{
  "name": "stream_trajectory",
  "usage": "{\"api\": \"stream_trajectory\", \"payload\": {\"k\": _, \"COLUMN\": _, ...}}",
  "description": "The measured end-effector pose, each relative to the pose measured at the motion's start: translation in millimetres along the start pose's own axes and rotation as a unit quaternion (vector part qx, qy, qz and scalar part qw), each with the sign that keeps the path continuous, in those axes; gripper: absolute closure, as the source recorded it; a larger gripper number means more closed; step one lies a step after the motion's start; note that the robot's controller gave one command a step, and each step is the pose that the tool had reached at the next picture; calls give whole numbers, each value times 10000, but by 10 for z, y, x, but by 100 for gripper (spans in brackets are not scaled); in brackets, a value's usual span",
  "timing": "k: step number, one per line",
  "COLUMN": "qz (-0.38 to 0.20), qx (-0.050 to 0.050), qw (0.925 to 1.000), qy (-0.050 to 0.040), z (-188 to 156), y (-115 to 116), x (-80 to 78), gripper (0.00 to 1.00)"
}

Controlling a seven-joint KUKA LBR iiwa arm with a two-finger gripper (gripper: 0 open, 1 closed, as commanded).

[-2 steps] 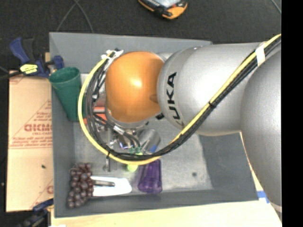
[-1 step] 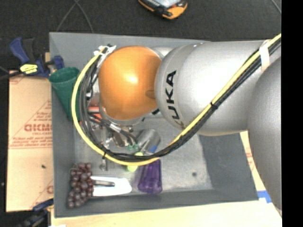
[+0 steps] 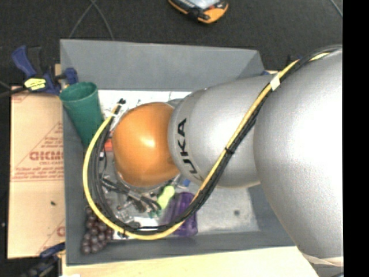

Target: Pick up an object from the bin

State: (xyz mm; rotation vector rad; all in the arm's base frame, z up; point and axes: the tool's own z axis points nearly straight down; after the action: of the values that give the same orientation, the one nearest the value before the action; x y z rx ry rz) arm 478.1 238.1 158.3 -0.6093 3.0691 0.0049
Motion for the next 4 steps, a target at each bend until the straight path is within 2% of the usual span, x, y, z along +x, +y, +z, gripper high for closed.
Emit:
{"api": "stream_trajectory", "payload": {"k": 1, "qz": -392, "qx": -5, "qw": 9992, "qy": -92, "z": -485, "y": -973, "x": 218, "gripper": 100}}
{"api": "stream_trajectory", "payload": {"k": 2, "qz": -384, "qx": -9, "qw": 9992, "qy": -92, "z": -485, "y": -969, "x": 218, "gripper": 100}}
{"api": "stream_trajectory", "payload": {"k": 3, "qz": 190, "qx": -24, "qw": 9998, "qy": -93, "z": -341, "y": -414, "x": 107, "gripper": 100}}
{"api": "stream_trajectory", "payload": {"k": 4, "qz": -926, "qx": 7, "qw": 9956, "qy": -114, "z": -263, "y": -900, "x": -913, "gripper": 100}}
